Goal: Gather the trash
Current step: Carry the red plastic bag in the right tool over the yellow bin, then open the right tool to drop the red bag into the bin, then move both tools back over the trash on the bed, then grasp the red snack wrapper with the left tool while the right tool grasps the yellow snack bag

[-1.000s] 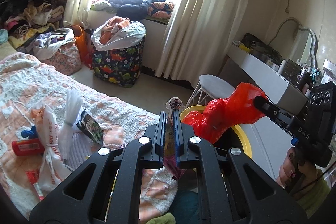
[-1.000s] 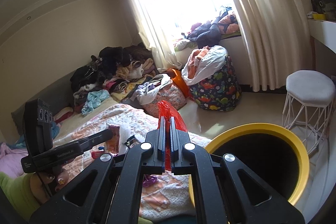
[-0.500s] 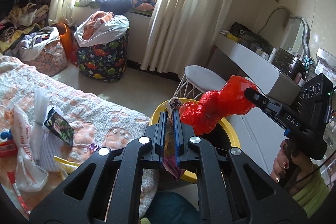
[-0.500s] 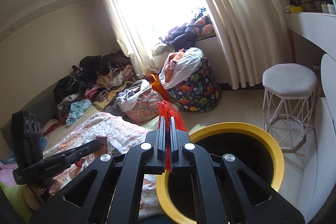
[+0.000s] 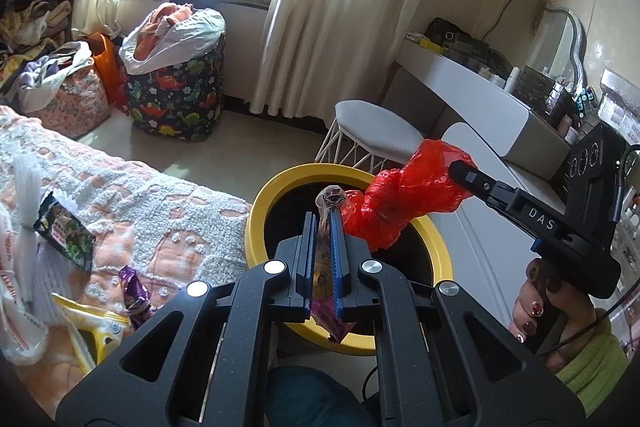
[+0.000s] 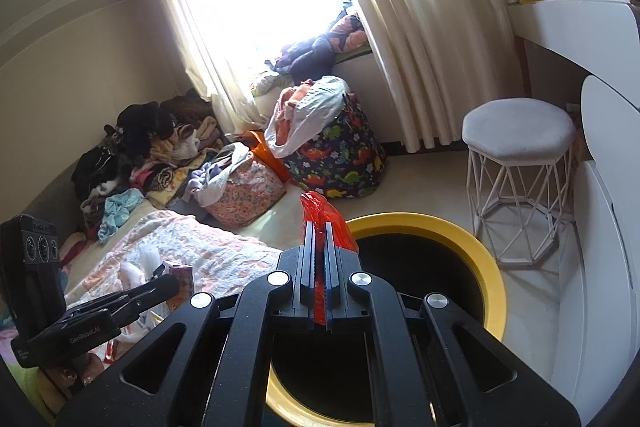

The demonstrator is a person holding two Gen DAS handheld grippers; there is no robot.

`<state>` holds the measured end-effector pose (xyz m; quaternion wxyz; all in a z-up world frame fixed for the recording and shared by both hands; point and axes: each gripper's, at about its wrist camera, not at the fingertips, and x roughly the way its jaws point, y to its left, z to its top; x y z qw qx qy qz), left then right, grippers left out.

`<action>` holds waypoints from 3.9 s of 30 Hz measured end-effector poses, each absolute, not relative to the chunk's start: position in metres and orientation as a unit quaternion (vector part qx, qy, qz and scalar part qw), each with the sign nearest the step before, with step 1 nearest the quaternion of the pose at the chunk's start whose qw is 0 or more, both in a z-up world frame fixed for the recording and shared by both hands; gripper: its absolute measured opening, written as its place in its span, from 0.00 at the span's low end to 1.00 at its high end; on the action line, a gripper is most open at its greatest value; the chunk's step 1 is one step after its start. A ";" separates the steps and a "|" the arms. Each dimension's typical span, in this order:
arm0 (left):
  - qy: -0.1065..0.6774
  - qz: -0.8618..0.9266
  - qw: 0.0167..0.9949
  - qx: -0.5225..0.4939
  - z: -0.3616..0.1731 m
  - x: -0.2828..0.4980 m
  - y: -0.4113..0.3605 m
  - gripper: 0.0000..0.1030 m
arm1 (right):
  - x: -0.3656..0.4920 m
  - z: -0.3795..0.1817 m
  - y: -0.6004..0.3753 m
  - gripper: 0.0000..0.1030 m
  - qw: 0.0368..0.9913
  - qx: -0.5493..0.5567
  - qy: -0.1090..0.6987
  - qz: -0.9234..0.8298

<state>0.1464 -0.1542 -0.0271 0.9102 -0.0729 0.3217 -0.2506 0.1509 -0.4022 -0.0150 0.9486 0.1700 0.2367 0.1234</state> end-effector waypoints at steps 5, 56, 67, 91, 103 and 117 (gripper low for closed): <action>0.330 -0.258 0.905 -0.069 -0.035 0.154 -0.168 0.04 | 0.156 -0.025 -0.411 0.03 0.947 0.178 0.245 0.108; 0.293 -0.099 0.946 -0.096 -0.035 0.131 -0.063 0.90 | 0.159 -0.027 -0.345 0.72 0.944 0.161 0.255 0.134; 0.282 -0.062 0.950 -0.116 -0.031 0.123 -0.027 0.90 | 0.154 -0.021 -0.315 0.75 0.941 0.146 0.252 0.171; 0.275 -0.009 0.950 -0.151 -0.035 0.104 0.038 0.90 | 0.133 -0.026 -0.232 0.80 0.923 0.082 0.285 0.246; 0.289 0.029 0.942 -0.166 -0.046 0.093 0.076 0.90 | 0.124 -0.041 -0.185 0.80 0.903 0.046 0.318 0.285; 0.340 0.057 0.920 -0.184 -0.073 0.073 0.106 0.90 | 0.127 -0.064 -0.147 0.80 0.879 0.020 0.369 0.300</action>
